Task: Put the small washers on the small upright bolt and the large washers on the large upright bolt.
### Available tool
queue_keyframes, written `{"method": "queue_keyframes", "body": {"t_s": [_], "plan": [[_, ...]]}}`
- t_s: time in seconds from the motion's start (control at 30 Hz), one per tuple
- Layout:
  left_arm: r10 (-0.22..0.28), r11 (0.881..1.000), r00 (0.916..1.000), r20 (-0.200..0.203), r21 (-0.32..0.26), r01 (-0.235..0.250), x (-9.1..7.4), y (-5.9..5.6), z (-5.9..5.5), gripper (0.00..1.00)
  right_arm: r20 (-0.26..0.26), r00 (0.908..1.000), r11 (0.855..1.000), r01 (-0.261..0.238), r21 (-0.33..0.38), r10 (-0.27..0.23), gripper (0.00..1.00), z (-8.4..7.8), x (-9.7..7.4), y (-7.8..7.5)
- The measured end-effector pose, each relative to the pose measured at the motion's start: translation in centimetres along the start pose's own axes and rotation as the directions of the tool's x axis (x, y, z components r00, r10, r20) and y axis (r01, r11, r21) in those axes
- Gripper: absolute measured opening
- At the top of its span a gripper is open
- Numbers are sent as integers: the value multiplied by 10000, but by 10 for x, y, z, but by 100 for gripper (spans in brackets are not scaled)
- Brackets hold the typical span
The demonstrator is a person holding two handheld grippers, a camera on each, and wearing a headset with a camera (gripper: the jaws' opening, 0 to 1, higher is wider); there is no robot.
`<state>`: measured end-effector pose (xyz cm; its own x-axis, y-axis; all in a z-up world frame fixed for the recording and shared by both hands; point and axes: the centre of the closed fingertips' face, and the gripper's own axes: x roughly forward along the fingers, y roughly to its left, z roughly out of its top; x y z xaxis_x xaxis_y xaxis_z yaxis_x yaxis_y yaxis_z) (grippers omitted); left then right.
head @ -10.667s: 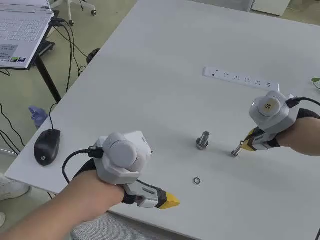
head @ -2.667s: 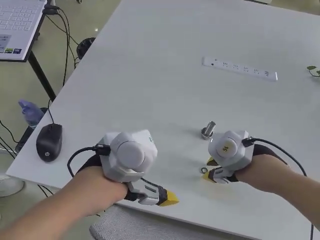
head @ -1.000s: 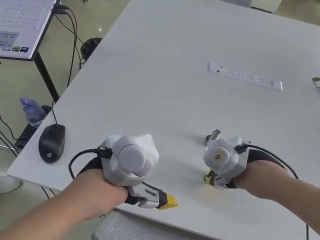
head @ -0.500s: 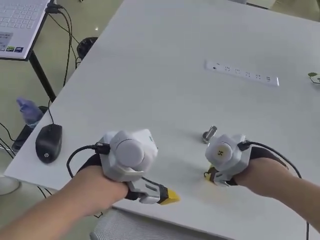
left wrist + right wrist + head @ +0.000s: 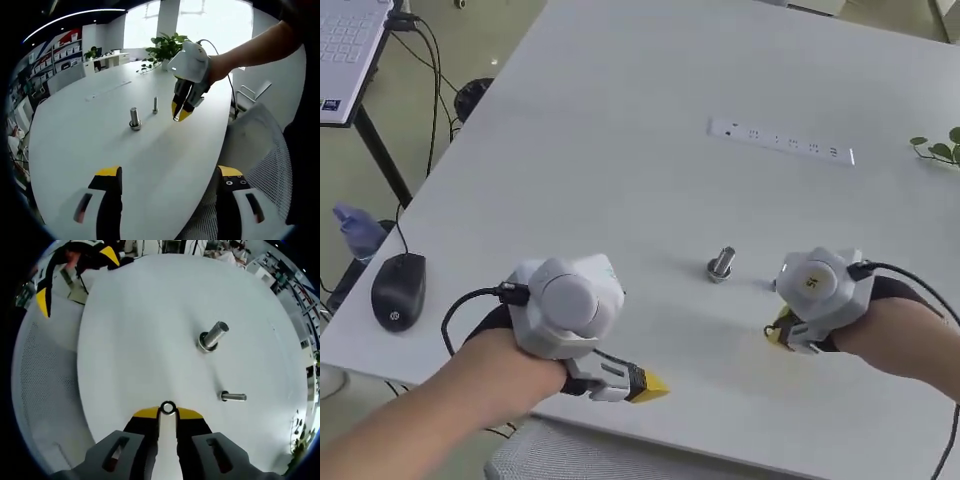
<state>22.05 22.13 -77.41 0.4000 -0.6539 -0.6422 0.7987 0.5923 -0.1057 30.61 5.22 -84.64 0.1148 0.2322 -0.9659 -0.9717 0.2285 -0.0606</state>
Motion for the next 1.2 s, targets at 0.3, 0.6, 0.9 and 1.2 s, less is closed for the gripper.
{"method": "queue_keyframes", "body": {"t_s": [0.3, 0.6, 0.9, 1.2], "plan": [[91, 9999, 9999, -44, -76, -92, -1, 4, -3, 81, 181, 9997, 9990, 141, 420, -148, 13, -13, -18, -20], [203, 9995, 9998, -32, -227, -203, -2, 6, -3, 82, 562, 9975, 9963, 374, 771, -418, 13, 0, -35, -41], [360, 9988, 9993, -109, -316, -364, -3, 5, -4, 81, 622, 9966, 9971, 497, 578, -533, 13, 9, -42, -57], [615, 9972, 9980, -115, -430, -619, -5, 12, -5, 84, 685, 9964, 9979, 469, 457, -500, 13, 19, -43, -75]]}}
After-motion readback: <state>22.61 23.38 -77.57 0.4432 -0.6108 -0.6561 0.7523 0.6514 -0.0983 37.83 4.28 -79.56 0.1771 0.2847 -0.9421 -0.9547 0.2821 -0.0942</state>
